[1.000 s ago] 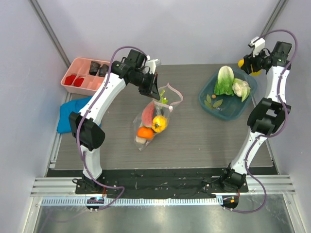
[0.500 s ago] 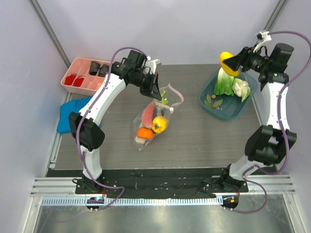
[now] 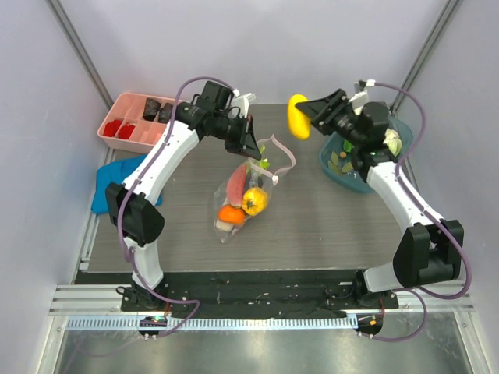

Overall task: Place the food in the zip-top bag and seal the zipper
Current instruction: Place the fake fruit in the zipper food storage bag.

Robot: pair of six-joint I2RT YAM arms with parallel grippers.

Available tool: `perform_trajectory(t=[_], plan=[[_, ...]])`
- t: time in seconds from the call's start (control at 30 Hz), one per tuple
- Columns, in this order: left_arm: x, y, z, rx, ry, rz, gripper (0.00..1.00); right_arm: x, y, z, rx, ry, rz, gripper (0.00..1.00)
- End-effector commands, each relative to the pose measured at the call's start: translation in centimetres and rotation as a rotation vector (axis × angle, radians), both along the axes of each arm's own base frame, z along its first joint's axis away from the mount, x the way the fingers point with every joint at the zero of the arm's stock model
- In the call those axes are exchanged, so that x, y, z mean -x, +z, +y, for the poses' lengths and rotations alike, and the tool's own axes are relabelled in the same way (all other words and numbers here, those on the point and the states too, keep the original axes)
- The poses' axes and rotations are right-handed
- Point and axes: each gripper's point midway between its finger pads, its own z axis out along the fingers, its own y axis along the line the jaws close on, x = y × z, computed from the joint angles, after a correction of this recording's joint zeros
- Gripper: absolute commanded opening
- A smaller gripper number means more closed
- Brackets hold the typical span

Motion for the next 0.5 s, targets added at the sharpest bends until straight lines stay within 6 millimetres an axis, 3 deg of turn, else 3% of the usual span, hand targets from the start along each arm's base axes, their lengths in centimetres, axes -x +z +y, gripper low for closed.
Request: perform_trajectory(t=[0.0, 0.07, 0.1, 0.13, 0.17, 0.2, 0.33, 0.43, 0.47], plan=[[0.4, 4.2, 0.2, 0.106, 0.015, -0.080, 0.00, 0.5, 4.5, 2.0, -0.137, -0.148, -0.057, 0.17], [0.0, 4.0, 0.5, 0.117, 0.044, -0.062, 0.00, -0.2, 4.0, 2.0, -0.120, -0.247, -0.011, 0.14], [-0.2, 4.1, 0.6, 0.121, 0.053, -0.060, 0.00, 0.0, 1.6, 3.7, -0.068, -0.231, 0.083, 0.13], [-0.5, 4.3, 0.8, 0.129, 0.068, -0.063, 0.00, 0.0, 1.0, 4.2, -0.044, -0.239, 0.119, 0.11], [-0.7, 4.4, 0.9, 0.134, 0.083, -0.054, 0.00, 0.2, 1.6, 4.8, -0.031, -0.235, 0.130, 0.10], [-1.0, 4.5, 1.1, 0.139, 0.095, -0.051, 0.00, 0.5, 0.2, 5.1, 0.009, -0.237, 0.183, 0.10], [-1.6, 5.3, 1.7, 0.167, 0.126, -0.059, 0.00, 3.2, -0.8, 7.2, 0.055, -0.210, 0.193, 0.14], [-1.4, 5.4, 1.8, 0.170, 0.134, -0.065, 0.00, 4.8, -2.9, 8.2, 0.111, -0.199, 0.243, 0.18], [-1.3, 6.0, 1.8, 0.183, 0.134, -0.084, 0.00, 5.8, -3.3, 9.4, 0.126, -0.168, 0.257, 0.20]])
